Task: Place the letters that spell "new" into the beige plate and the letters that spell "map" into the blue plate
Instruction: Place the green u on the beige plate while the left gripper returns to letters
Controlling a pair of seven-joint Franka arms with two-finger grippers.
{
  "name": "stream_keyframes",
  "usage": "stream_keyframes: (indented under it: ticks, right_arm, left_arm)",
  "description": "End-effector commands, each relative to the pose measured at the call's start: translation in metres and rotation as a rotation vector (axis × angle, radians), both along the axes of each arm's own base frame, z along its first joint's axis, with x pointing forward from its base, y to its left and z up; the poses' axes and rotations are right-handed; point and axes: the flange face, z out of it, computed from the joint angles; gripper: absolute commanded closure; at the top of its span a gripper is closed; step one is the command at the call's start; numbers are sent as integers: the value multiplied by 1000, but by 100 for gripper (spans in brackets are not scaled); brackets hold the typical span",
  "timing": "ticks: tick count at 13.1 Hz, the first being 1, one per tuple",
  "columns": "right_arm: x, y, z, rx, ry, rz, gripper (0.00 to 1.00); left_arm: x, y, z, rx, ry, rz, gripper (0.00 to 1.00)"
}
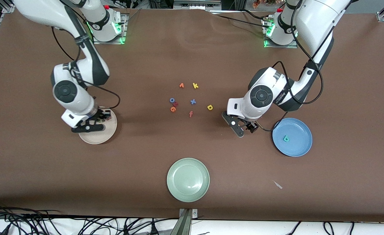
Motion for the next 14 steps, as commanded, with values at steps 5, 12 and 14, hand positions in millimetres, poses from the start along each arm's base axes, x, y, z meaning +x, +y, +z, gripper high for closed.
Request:
stream_keyframes:
  ticks: [5, 12, 14]
  right_arm:
    - [-8, -16, -7, 3, -15, 21, 50]
    - [-18, 120, -11, 73, -73, -284, 48]
    - [-26, 158, -18, 108, -90, -389, 48]
  left_arm:
    - [-18, -30, -7, 32, -5, 31, 0]
    - [-79, -64, -47, 98, -34, -177, 0]
    - [-85, -61, -60, 68, -88, -218, 0]
